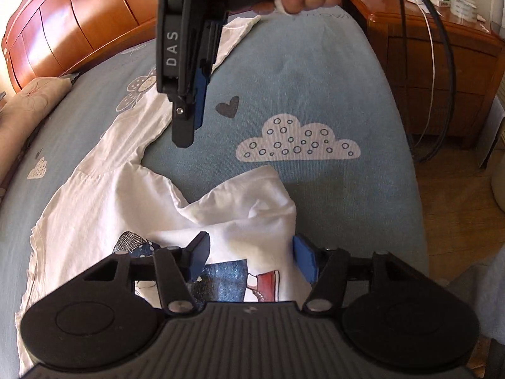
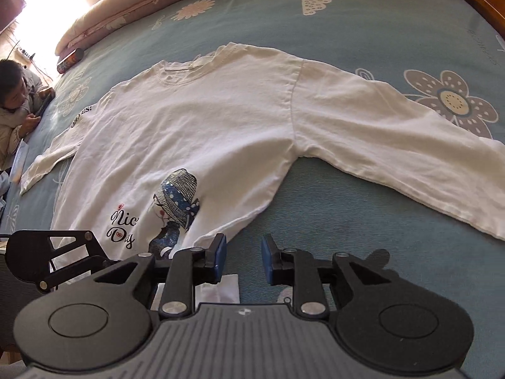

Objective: Fold clothes

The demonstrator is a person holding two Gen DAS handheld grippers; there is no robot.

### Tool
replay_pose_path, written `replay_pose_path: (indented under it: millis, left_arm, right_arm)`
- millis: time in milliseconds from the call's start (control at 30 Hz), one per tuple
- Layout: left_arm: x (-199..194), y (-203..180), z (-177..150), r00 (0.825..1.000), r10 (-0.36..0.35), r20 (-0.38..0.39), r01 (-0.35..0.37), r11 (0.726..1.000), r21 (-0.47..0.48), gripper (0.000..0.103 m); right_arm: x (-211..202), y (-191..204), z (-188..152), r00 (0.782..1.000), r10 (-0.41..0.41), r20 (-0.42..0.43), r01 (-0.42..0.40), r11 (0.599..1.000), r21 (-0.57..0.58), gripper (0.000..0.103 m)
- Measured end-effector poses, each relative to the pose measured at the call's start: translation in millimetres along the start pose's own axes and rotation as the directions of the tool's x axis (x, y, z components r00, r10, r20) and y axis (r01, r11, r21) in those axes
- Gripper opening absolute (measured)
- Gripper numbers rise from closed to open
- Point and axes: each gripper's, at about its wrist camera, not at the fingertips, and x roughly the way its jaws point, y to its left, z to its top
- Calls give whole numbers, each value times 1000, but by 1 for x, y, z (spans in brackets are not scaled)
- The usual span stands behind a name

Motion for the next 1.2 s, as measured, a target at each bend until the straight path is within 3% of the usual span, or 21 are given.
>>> replay_pose_path:
  millis: [100,233,300,400,500,733,800,900,1000,1200]
  left_arm:
    - [-9,11,-5,999,31,13,-31,999,-21,61]
    - [-26,37,-18,1000,23,13,-20,985,-170,61]
    - [-27,45,-25,998,59,1,-58,978,-199,61]
    - [-17,57,-37,984,156,-87,-171,964,-205,61]
    - [-13,80,-53,976,162,-147,-202,923,-326,61]
    - [-7,114,-88,954,163,-253,-271,829,-489,60]
    - [-5,116,-93,952,157,-262,-274,820,-502,60]
    - [-4,111,-94,952,162,-261,-275,830,-486,60]
    - [-7,108,-94,955,157,-253,-266,832,-487,60]
    - [-12,103,-100,961,133,-244,-242,832,-498,60]
  right_arm:
    - [-7,-8,-14,999,-22,26,21,998,64,31]
    - [-4,-9,-28,999,-26,26,23,992,121,34]
    - [0,-8,-34,1000,-26,17,23,989,147,34]
    - [4,-2,-38,1000,-16,4,15,987,158,34]
    - [10,7,-42,999,38,-23,-34,989,147,34]
    - [33,43,-37,989,146,-37,-145,989,39,51]
    - [39,50,-30,984,176,-18,-175,984,27,51]
    - [51,54,-20,975,222,10,-222,974,39,54]
    - [61,59,-11,975,221,5,-221,975,35,54]
    - [33,94,-1,974,211,80,-195,966,-172,54]
